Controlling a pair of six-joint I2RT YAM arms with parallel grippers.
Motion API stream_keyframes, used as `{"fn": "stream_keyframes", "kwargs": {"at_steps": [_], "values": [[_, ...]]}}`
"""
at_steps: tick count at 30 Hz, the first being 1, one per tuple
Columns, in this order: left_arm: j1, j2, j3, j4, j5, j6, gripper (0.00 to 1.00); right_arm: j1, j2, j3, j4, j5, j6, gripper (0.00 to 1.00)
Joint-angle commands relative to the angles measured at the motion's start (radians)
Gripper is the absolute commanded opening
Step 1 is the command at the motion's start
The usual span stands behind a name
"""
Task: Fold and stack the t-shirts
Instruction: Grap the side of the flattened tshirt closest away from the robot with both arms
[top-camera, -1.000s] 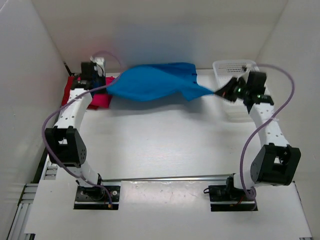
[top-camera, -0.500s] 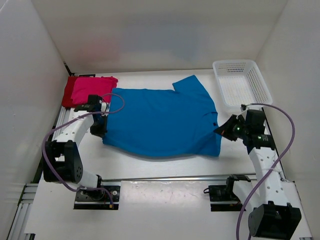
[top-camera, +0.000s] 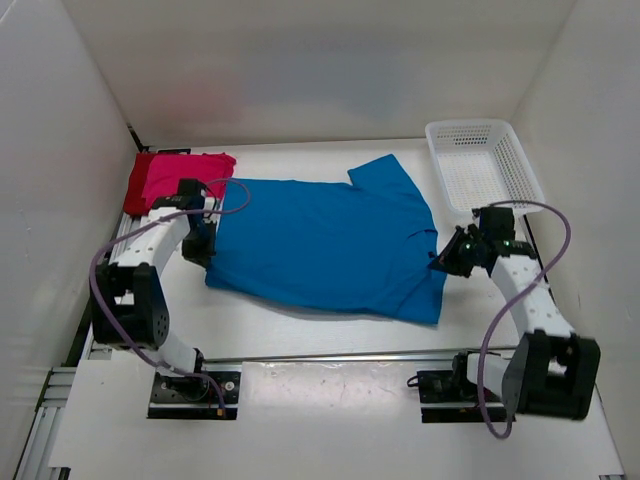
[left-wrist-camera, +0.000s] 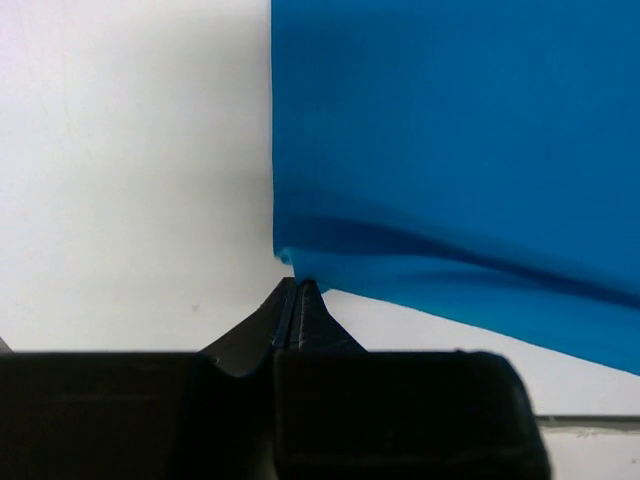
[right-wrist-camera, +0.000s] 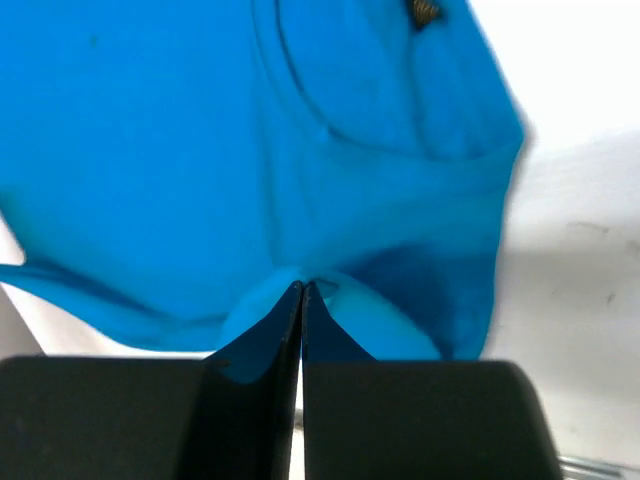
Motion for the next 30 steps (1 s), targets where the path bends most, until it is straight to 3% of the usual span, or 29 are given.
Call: {"fn": "stream_keyframes", "kwargs": {"at_steps": [1,9,14,21,25,30], "values": [[-0.004,0.068,0.093,0.027,0.014,0.0,0.1,0.001,0.124,0.171,0.092,0.051,-0.084,0.0],[-0.005,0.231,0.246,0.06,0.005,0.0,0.1,0.001,0.377,0.419,0.092,0.029,-0.102,0.0],[-0.005,0.277,0.283,0.06,0.005,0.0,0.1,0.001,0.472,0.475,0.082,-0.003,-0.112,0.0],[0.014,0.309,0.293,0.08,0.005,0.0,0.1,0.001,0.515,0.505,0.05,0.044,-0.13,0.0],[0.081,0.329,0.302,0.08,0.005,0.0,0.1,0.001,0.515,0.505,0.03,0.086,-0.13,0.0],[0.112,0.349,0.32,0.071,0.075,0.0,0.1,0.001,0.535,0.525,0.019,0.098,-0.13,0.0]]}}
